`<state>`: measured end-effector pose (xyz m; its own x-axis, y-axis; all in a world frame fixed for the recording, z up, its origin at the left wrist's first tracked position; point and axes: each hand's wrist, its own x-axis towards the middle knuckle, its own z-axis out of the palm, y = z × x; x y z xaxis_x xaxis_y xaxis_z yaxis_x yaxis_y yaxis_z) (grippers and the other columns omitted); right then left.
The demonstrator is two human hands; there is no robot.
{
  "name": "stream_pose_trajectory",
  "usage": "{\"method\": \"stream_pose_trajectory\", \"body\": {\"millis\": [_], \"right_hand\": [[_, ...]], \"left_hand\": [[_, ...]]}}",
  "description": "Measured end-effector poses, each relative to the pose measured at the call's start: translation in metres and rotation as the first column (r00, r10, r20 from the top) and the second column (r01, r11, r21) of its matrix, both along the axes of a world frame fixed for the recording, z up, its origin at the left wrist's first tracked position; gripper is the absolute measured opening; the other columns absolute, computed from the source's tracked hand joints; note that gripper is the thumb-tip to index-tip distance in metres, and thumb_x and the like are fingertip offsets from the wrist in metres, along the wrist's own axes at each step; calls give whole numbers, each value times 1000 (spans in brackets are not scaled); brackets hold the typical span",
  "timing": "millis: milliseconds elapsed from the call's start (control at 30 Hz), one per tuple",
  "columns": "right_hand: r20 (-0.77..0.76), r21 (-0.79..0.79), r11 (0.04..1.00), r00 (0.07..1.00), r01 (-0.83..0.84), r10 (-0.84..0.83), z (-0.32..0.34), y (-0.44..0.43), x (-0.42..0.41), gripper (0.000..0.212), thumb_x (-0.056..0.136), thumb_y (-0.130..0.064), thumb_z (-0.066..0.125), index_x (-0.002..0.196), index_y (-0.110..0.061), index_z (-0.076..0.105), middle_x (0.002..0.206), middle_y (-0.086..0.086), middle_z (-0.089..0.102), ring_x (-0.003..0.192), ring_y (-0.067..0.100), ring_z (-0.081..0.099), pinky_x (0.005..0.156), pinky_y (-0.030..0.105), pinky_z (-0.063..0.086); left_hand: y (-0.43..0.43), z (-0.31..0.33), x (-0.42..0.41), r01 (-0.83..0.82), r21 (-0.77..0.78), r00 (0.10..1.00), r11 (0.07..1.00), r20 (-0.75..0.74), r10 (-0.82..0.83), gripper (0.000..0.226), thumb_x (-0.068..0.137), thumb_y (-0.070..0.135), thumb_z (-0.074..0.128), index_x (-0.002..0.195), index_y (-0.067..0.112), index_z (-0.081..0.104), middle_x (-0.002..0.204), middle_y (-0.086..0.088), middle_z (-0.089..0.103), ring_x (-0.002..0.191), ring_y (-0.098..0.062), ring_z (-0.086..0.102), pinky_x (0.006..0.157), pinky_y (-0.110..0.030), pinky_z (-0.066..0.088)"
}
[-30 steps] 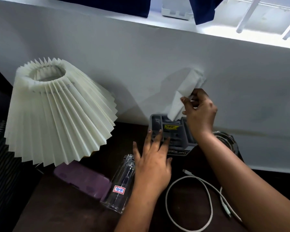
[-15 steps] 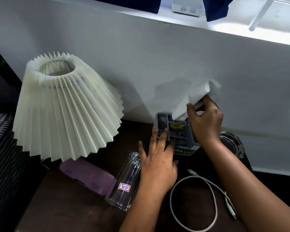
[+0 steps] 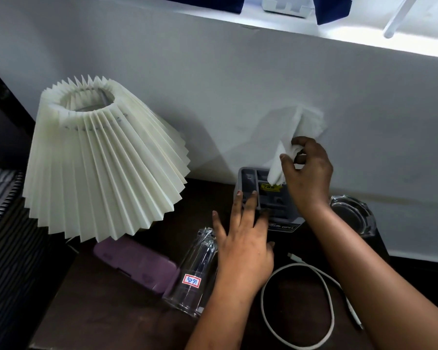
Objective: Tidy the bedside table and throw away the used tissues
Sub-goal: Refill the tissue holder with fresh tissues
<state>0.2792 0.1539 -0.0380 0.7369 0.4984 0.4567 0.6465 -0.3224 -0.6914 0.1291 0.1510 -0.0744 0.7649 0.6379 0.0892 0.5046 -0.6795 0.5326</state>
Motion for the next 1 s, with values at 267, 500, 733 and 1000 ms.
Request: {"method": "stream_pose_trajectory", "body": {"millis": [267,500,733,1000], "right_hand": [[-47,-270,949,987,-161,154,-5,2,-7,31,85,-10,61,109,-22,44,62,-2,48,55,9,48,54,26,38],[-17,-277,952,991,-131,131,-12,-1,4,27,85,-10,62,104,-15,42,77,3,61,69,23,56,65,29,41],[-52,-453,891,999,-40,18,-11,8,9,38,78,-24,70,101,-18,40,90,6,64,85,31,60,71,35,44],[-196,-566,823,978,-50,-75,0,2,12,58,65,-57,73,107,-27,47,99,-3,68,100,26,60,89,44,46]], "left_hand": [[1,-2,-1,9,21,1000,1000,11,-9,57,85,28,58,138,24,38,158,5,2,131,-10,-32,96,-54,-24],[2,-7,0,-9,74,1000,997,22,7,58,77,28,66,132,24,46,156,2,19,137,-13,-17,96,-58,-18],[1,-3,0,-19,111,1000,994,-16,21,58,66,33,75,120,23,57,148,-1,36,142,-19,7,97,-63,-1],[1,0,-2,28,5,1000,1000,-10,-28,59,86,30,56,141,27,32,157,6,-2,130,-7,-34,98,-52,-24]]}}
